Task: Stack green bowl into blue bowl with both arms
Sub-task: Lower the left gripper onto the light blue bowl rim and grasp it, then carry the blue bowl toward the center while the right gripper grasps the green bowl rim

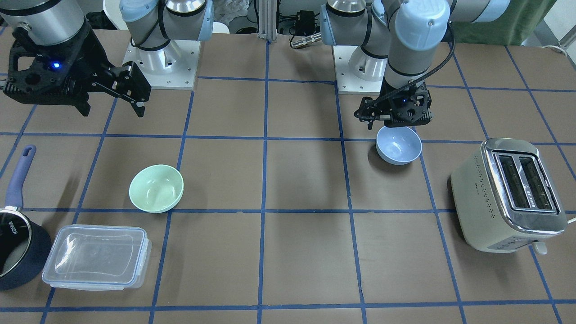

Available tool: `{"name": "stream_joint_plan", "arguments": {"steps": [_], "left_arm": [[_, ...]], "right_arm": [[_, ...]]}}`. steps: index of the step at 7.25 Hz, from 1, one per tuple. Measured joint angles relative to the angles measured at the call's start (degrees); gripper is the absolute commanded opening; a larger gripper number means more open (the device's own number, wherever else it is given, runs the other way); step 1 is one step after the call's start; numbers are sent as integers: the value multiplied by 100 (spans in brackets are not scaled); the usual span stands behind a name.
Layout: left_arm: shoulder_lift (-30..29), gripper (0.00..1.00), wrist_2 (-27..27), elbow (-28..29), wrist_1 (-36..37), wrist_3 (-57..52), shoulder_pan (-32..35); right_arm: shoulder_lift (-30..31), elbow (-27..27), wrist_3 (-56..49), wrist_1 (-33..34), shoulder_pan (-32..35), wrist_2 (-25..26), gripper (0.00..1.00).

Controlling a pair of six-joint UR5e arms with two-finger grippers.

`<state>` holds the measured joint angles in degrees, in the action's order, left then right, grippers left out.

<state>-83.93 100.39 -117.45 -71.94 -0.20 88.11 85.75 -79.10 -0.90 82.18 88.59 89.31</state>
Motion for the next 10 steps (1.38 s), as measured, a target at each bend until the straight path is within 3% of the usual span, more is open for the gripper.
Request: {"name": "stream_joint_plan", "arguments": {"steps": [2,3,4,5,8,10], "left_arm": [[-109,100,-313,-1297,1397,-205,-428],[-170,74,-487,-1717,1830,-427,-635],[-261,19,-575,-1926,2205,-613,-749],[-339,1,-610,-2023,2406,-732,-792],[-400,1,-619,-2072,2571,-846,-784],[-423,2,-733,-1765,2773,-732,-440]], "right_arm": [[-31,-4,-4,0,0,-23,100],[-36,-3,-3,0,0,-36,100],[-39,-1,-5,0,0,-41,100],[-43,-4,-8,0,0,-44,100],[-72,-64,-78,-33,-68,-9,100],[-185,-720,-186,250,-326,28,100]]}}
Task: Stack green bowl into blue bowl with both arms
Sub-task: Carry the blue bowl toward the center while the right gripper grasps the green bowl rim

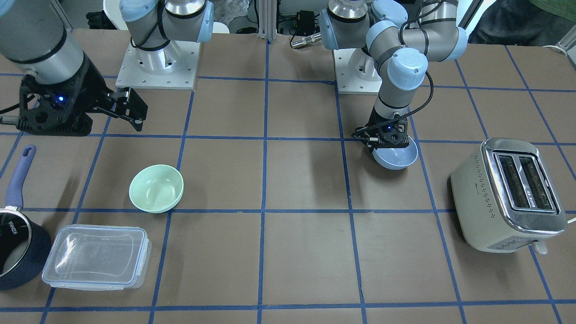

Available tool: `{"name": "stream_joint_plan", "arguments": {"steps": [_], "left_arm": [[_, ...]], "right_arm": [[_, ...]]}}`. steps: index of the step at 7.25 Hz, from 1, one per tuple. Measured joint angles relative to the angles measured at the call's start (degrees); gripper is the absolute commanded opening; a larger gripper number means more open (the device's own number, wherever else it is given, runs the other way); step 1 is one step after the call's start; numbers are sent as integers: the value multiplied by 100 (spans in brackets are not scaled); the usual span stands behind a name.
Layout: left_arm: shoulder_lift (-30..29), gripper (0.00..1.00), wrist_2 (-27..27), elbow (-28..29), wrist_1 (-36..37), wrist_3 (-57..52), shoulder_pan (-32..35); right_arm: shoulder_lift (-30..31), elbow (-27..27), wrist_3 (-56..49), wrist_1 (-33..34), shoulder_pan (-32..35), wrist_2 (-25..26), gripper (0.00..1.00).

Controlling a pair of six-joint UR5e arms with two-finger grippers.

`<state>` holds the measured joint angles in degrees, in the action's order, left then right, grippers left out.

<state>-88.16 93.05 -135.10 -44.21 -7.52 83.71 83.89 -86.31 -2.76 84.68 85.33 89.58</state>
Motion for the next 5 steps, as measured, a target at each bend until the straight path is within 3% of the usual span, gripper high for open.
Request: {"name": "stream_joint_plan", "arguments": {"steps": [2,4,5], "left_arm": [[-415,2,-120,817,20,933,905],[-1215,4,-329,1843,-39,2132,1635],[-1711,4,-335,2549,-260,2631,1998]], "right_arm": [[-26,-1410,-244,1469,-323,9,100],[-94,-2448,-402,2711,-589,-30,95],[-201,-2828,-429,3283,-641,-40,77]]}}
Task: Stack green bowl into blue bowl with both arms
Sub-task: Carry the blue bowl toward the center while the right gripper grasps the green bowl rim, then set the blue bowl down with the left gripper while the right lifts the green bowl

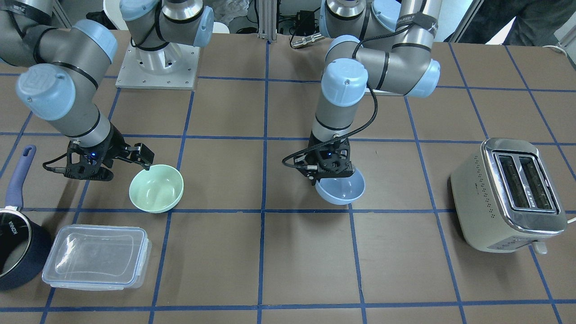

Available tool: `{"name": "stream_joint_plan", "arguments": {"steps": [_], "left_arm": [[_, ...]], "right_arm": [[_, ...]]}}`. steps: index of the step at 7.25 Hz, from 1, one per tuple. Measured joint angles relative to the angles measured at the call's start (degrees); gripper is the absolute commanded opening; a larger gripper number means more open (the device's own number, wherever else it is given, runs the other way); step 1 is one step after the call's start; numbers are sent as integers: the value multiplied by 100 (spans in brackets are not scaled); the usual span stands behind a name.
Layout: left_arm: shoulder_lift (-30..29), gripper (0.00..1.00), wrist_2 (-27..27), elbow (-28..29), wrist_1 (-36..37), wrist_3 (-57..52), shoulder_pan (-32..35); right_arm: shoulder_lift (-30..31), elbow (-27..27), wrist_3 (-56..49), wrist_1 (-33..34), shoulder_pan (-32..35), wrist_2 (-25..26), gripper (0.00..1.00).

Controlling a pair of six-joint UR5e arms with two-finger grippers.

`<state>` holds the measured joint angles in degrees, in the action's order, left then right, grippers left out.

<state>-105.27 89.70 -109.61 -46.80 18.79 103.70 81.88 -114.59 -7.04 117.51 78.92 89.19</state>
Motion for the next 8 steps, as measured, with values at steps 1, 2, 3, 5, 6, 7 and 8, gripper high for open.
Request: {"name": "stream_joint_plan", "arguments": {"steps": [1,2,3,5,6,7,8], "left_arm": [[-469,4,116,809,-482,416,339],[-898,4,254,1527,-932,925,624],[-1262,6,329,1971,-1128,1393,834],[-1717,12,366,2307,-1140,2036,1055],[-1855,23,372,2393,-1126,2159,1114],[-1939,52,372,2475,-1120,2234,1146],[-1965,72,358,2570,-1121,2333,1162]], "right_arm": [[-133,-278,-13,493,-22,-16,44],[-272,-440,-12,836,-30,-31,16],[-372,-511,4,1030,-32,-42,0],[-449,-522,18,1131,-35,-48,0],[-452,-480,12,1134,-34,-46,0],[-444,-363,29,1117,-34,-47,0],[-427,-151,84,1039,-21,-124,0]]}}
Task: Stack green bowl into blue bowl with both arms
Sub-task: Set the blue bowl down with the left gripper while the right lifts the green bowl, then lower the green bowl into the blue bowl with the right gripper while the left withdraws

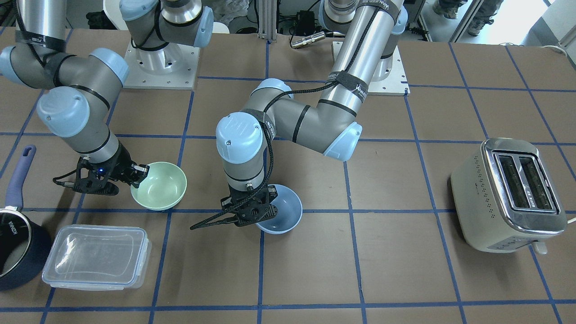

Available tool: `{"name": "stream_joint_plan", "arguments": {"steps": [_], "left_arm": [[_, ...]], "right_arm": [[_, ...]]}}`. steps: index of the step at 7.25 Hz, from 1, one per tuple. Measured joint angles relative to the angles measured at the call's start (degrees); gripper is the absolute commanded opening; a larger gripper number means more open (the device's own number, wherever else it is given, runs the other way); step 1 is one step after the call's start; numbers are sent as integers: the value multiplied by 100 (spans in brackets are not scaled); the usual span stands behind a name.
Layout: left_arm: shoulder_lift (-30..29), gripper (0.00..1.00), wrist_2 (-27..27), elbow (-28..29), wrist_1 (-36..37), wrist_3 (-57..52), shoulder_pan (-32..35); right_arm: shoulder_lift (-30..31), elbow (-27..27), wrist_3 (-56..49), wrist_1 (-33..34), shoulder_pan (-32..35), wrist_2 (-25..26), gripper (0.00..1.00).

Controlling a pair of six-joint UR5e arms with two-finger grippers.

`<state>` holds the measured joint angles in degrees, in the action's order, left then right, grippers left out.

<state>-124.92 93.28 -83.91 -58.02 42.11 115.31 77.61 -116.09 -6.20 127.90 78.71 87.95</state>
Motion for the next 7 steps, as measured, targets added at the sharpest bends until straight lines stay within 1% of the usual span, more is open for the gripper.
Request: {"name": "stream_joint_plan", "arguments": {"steps": [1,2,3,4,5,7], "left_arm": [[65,75,-20,105,-39,105,4],[253,80,-28,199,-257,97,-18],[573,85,-44,263,-684,-183,-142],[961,90,-99,286,-1143,-768,-416],[1429,92,-183,292,-1696,-1625,-841],[2213,92,-302,291,-2502,-3263,-1731]], "right_arm": [[13,263,141,-158,35,-199,0],[21,495,394,-311,132,-386,0],[14,689,789,-396,362,-540,0],[-3,867,1282,-422,687,-670,0],[-53,1058,1820,-427,1068,-767,0],[-353,1407,2601,-421,1866,-848,0]]}}
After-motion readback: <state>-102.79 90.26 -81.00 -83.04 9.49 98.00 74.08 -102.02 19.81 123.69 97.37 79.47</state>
